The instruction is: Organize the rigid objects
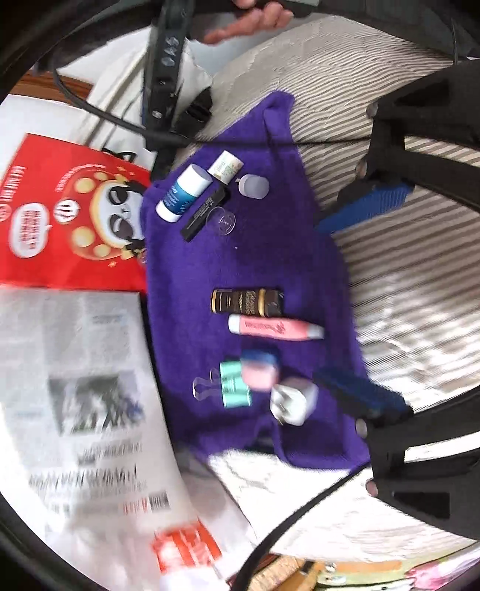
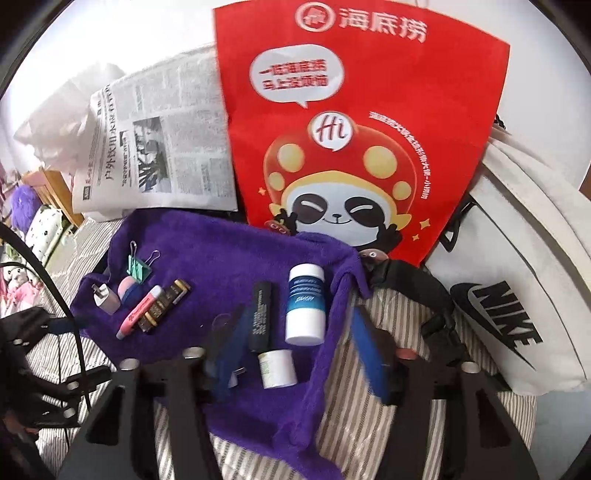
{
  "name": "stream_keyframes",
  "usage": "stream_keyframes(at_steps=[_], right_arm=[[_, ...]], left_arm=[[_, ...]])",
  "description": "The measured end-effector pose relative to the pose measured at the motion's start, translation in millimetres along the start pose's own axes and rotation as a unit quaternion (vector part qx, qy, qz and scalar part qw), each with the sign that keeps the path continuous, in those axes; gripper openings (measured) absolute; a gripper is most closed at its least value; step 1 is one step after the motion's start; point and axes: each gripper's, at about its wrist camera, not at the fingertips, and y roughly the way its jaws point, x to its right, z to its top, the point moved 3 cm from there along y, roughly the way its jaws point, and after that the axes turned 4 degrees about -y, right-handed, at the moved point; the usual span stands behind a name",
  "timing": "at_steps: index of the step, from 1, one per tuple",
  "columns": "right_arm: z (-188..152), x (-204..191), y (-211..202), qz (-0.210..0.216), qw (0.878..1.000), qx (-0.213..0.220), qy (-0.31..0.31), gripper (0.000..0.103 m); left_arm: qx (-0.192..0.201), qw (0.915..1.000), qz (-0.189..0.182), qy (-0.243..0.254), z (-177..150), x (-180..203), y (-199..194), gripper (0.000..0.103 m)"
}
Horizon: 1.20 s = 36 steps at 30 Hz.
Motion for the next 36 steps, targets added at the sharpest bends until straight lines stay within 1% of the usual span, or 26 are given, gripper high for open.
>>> stream_keyframes(at_steps=[3,5,7,8,12,15,17,21,25,27,31,36], right_arm=[[-12.8,-20.1,-11.6,0.002,1.0,0.005,-0.014,0.074],[-23.9,-31.7,-19.9,-0.001,1.0,0.01,-0.018,0.081],[-38.1,-41.4,-28.4,-0.015,1.0,0.01,-0.013,0.086],[-44.2,-45.0,-31.9,-0.021,1.0,0.008,-0.008,0.091],[-73.2,-57.4,-54.0,-0.038,0.999,0.007,0.014,0.095],[-91.4,-63.5,-73.4,-0.062,0.998,0.006,0.03,0.103],[-101.1,-66.6,-84.9,-0.065,0.997,0.002,0.039,0.103],[-119.9,-68.9,-116.5,-0.067,0.996,0.008,0.066,0.103],[-137.2,-69.7,-146.7,-0.067,0.994,0.015,0.088,0.103],[-144.8,-71.4,-159.5,-0.067,0.993,0.022,0.091,0.103],[-156.5,-73.4,-171.7,-0.082,0.993,0.017,0.089,0.103],[-161.4,-78.0,-181.3,-0.092,0.993,0.02,0.078,0.103]], left_arm=[[0.019,0.9997,0.015,-0.006,-8.5,-6.7,-21.7,0.09],[0.03,0.9992,0.022,-0.018,-13.2,-9.9,-32.4,0.093],[0.038,0.9985,0.02,-0.035,-17.2,-13.6,-41.7,0.095],[0.041,0.998,0.018,-0.044,-19.4,-14.5,-45.6,0.098],[0.053,0.9958,0.027,-0.07,-29.7,-18.7,-63.9,0.103],[0.059,0.995,0.039,-0.071,-37.3,-15.2,-75.8,0.103],[0.067,0.9939,0.045,-0.074,-43.8,-10.8,-88.2,0.103],[0.079,0.9925,0.046,-0.081,-59.6,-0.2,-114.4,0.103],[0.098,0.9887,0.078,-0.082,-74.4,12.6,-141.1,0.103],[0.107,0.9875,0.076,-0.088,-80.9,15.2,-151.6,0.103],[0.121,0.9852,0.077,-0.093,-94.4,17.1,-167.7,0.103],[0.12,0.9847,0.076,-0.101,-100.0,14.1,-173.3,0.103]])
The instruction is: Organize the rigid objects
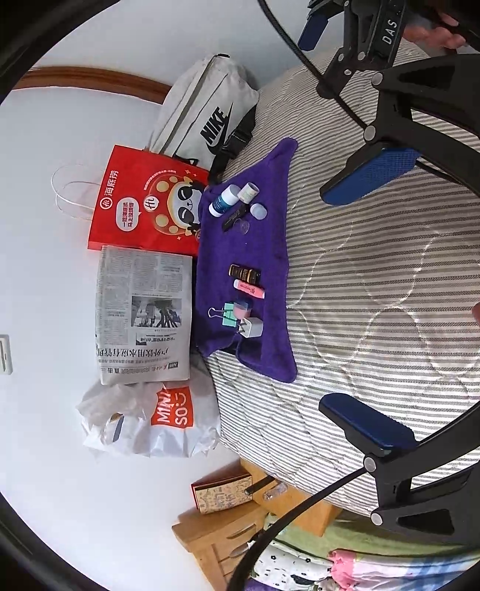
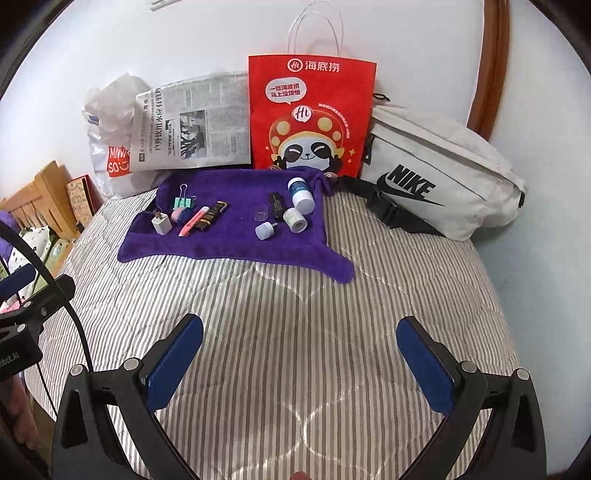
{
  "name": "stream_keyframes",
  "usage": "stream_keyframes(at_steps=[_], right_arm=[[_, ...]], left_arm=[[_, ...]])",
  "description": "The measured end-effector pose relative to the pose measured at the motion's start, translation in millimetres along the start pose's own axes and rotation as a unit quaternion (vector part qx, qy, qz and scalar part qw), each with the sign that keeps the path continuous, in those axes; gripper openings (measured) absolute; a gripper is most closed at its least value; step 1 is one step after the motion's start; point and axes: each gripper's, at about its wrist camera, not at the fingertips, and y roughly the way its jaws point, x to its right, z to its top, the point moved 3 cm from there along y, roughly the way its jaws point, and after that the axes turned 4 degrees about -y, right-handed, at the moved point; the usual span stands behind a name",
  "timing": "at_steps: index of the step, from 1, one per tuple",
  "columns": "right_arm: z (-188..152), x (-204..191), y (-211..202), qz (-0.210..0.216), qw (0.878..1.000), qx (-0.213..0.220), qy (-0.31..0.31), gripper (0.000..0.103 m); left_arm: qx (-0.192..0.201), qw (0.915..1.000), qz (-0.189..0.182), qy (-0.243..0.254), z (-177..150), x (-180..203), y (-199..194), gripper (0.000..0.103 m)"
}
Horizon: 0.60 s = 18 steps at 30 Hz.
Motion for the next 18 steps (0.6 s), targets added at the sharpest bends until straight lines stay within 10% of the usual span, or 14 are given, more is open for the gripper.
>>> stream_keyframes(at_steps=[18], right_arm=[[4.6,-4.3,-9.4,-0.01,1.0,0.013,-0.006,0.103]], left_arm=[[-0.008,0.9997,0.006,-0.021,-0.2,-13.1,3.5,0.103]])
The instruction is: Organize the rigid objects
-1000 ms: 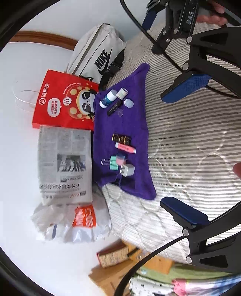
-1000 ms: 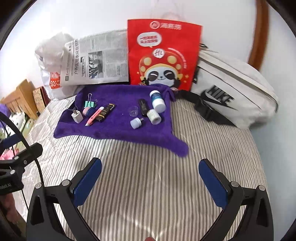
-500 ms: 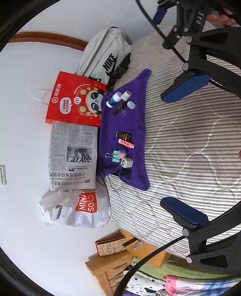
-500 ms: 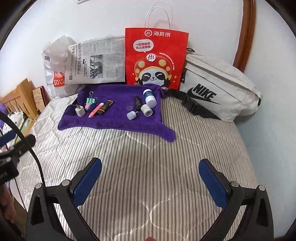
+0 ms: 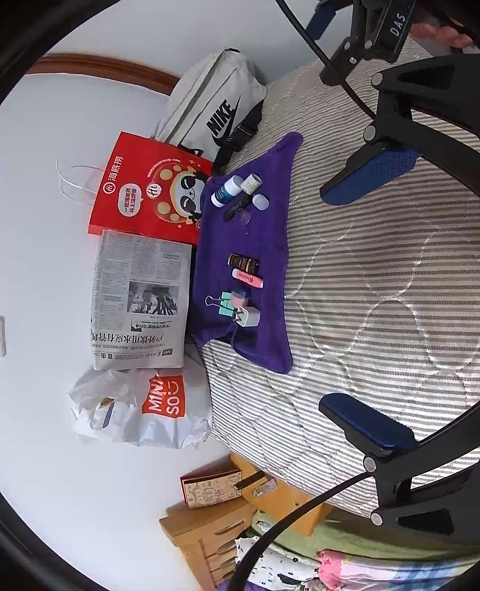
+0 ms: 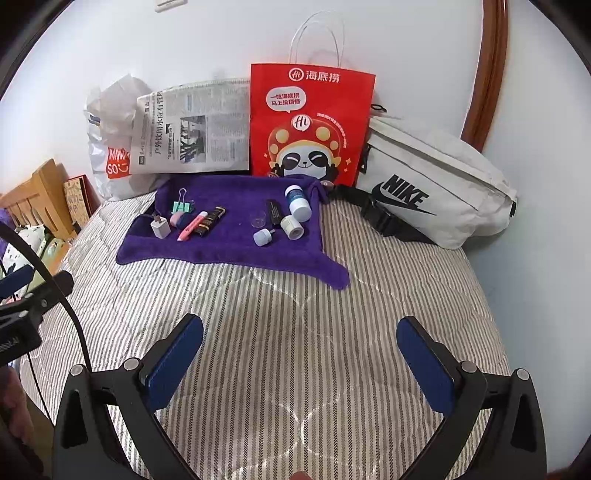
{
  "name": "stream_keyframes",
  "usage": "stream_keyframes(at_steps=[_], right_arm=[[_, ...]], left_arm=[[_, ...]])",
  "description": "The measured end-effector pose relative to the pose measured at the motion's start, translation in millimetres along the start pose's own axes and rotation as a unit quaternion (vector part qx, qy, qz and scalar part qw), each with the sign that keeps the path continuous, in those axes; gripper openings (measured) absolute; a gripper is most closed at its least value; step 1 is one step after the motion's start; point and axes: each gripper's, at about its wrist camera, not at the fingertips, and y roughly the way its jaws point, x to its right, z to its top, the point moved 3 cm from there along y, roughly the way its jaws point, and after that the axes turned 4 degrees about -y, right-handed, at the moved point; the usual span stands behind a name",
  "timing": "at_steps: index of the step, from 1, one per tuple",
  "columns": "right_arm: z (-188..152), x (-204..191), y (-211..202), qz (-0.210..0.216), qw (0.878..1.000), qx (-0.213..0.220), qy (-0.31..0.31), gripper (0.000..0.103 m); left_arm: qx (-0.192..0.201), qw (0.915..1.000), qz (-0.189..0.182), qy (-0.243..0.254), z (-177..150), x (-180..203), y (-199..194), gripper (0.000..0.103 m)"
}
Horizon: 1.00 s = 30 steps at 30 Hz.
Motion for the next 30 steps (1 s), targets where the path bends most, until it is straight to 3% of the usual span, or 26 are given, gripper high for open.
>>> stream_keyframes(at_steps=[30], right_arm=[[2.8,-1.1,-10.6,0.015,1.0,0.017,-0.003,0.103]], left_arm=[[-0.003,0.9999,-0.005,0.015,-4.4,5.3,0.5,0.103]])
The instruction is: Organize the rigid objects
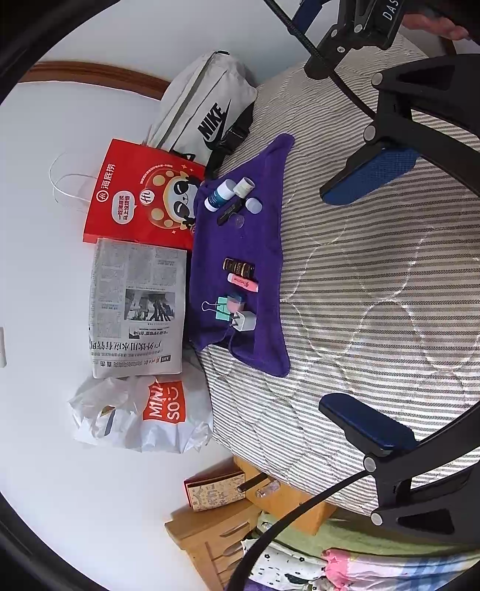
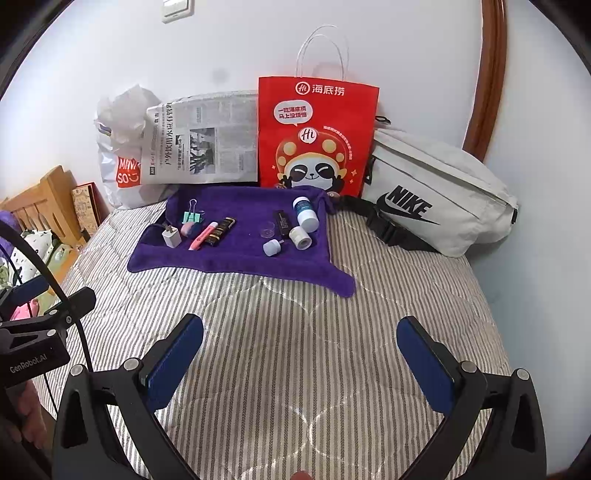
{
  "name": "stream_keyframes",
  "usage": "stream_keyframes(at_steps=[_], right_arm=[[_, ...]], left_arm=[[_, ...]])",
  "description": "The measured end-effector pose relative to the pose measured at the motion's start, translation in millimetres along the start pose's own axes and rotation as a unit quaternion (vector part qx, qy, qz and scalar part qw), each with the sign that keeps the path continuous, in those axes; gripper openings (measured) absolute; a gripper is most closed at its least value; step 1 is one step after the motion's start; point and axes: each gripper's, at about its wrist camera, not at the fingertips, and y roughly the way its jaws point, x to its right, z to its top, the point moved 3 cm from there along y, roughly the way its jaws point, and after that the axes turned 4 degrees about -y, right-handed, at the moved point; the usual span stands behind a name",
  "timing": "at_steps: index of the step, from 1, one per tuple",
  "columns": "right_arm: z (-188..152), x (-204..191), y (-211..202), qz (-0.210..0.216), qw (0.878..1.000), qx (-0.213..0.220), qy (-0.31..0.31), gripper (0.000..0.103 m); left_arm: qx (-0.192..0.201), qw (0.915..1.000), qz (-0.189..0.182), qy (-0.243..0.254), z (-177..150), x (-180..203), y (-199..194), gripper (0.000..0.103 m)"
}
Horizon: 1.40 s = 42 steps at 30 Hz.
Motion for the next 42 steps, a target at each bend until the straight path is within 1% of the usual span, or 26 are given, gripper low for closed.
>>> stream_keyframes(at_steps=[36,42], right_arm=[[0.4,-1.4,0.2,0.002,1.0,-0.001,0.003,0.103],[0.4,-2.3,0.5,0.002,1.0,-0.002,0.005,0.103]], left_arm=[[-0.003,1.0,-0.003,0.003,-0.9,-1.0,-0.1,0.103],[-0.004,0.9999,-0.016,0.001,-1.0,-3.9,0.1,0.103]])
